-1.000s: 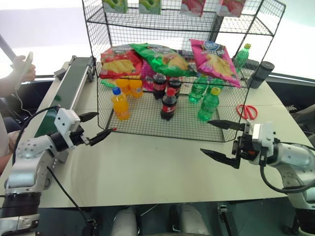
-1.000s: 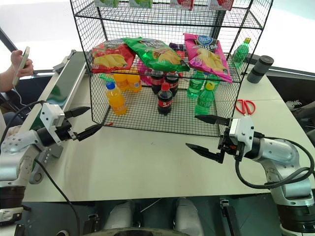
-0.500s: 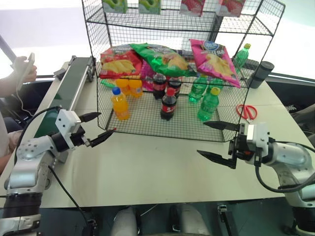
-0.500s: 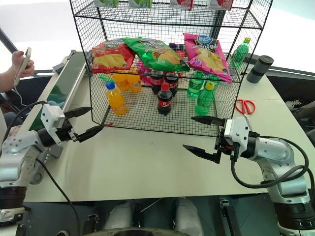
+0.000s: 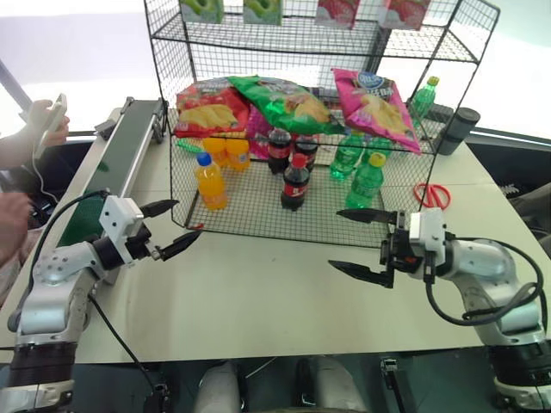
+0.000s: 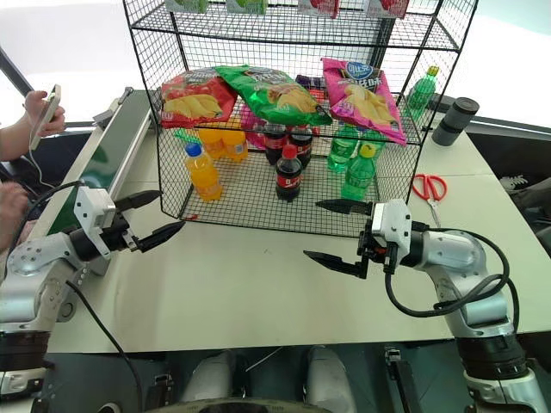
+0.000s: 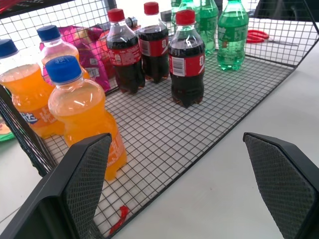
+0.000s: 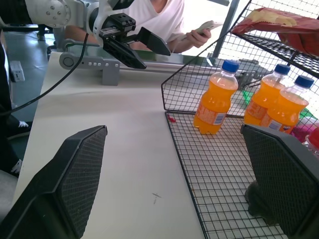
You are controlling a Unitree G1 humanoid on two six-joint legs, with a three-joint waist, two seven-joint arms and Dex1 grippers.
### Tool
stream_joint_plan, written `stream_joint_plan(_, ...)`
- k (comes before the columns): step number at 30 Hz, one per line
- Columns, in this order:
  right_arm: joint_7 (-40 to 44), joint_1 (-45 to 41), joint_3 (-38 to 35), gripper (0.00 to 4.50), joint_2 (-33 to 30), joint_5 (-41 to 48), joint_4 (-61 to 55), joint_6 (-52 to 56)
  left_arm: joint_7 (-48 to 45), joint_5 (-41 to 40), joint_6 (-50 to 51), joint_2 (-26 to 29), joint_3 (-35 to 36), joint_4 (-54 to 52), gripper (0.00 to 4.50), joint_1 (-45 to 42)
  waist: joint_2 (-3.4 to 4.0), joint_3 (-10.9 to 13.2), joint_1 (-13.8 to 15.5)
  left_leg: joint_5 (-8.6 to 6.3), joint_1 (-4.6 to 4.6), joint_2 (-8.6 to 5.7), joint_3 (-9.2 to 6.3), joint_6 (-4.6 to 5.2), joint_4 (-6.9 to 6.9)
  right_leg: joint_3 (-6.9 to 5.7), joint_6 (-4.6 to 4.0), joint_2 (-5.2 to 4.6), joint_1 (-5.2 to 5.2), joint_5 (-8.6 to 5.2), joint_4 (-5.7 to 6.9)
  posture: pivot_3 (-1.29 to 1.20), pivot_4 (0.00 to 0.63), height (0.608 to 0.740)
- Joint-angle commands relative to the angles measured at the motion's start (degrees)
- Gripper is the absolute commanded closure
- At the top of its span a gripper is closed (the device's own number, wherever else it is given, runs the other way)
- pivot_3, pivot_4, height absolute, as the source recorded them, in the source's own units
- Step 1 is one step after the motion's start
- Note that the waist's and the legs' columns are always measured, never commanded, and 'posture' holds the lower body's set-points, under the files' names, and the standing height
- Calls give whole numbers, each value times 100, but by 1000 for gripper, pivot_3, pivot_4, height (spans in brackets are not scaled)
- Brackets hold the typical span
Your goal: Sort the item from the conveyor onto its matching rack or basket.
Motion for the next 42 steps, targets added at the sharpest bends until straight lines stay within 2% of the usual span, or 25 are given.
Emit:
stream_joint_plan(1,70,-101,-53,20,15,5,15,-129,67,-57,-42,-11,25,-225,0,-37,0,0,1,0,0,0,0,0,0,0,0,0,0,0,0,0,150,726)
stream_joint_plan(23,186,-56,18,20,91,48,61,-82,79,-31,-179,-108,-67,-175,0,-20,0,0,-1,0,0,1,0,-1,1,0,0,0,0,0,0,0,150,726)
stream_joint_plan(36,187,157,113,20,188,671,-265,800,59,-8,-203,-115,-118,-196,0,-4,0,0,-2,0,0,1,0,0,1,0,0,0,0,0,0,0,150,726)
stream_joint_plan(42,-15,42,223,20,378,582,-273,955,-48,-88,-226,-106,-142,-269,0,48,0,0,-2,0,0,1,-1,0,1,0,0,0,0,0,0,0,150,726)
